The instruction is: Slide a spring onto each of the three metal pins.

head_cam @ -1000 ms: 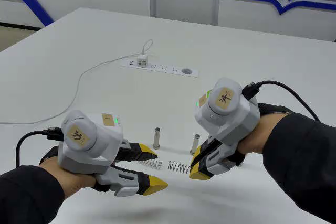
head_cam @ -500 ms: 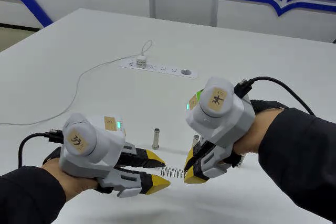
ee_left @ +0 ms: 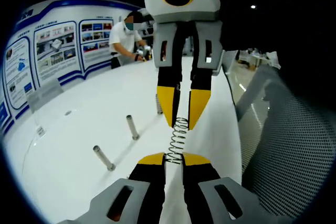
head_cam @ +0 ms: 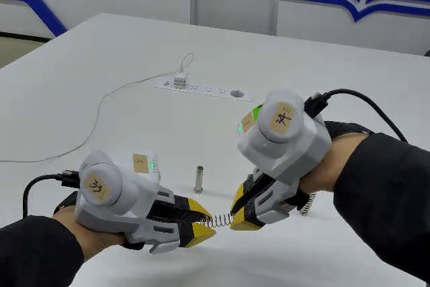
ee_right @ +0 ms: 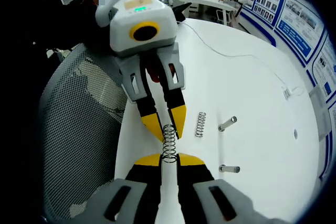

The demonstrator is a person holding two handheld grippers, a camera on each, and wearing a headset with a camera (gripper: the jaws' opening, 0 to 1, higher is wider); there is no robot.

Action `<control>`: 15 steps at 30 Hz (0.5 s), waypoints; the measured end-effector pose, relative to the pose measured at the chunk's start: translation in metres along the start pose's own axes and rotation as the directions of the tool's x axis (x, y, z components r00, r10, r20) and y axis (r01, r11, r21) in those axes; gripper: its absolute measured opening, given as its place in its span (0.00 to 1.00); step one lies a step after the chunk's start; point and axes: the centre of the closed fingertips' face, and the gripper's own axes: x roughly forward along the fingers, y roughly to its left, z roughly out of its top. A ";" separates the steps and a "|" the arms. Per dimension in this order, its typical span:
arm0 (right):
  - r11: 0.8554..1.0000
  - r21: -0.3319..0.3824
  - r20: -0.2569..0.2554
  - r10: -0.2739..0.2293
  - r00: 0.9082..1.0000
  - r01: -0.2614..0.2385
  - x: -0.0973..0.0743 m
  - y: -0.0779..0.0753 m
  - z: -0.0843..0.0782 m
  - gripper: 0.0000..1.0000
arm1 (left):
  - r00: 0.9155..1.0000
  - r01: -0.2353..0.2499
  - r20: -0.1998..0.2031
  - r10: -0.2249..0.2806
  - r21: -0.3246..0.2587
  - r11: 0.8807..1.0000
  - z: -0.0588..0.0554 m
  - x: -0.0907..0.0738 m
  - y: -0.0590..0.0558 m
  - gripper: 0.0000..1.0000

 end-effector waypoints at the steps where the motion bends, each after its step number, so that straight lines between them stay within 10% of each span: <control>1: 1.000 -0.002 0.012 -0.001 1.000 0.001 -0.001 0.000 0.003 0.12 | 1.000 0.000 -0.001 0.000 0.001 1.000 0.000 0.000 0.000 0.12; 15: 0.999 -0.041 0.088 -0.011 0.996 0.015 -0.003 0.005 0.032 0.11 | 1.000 0.017 0.000 -0.017 0.005 1.000 0.001 0.001 -0.004 0.12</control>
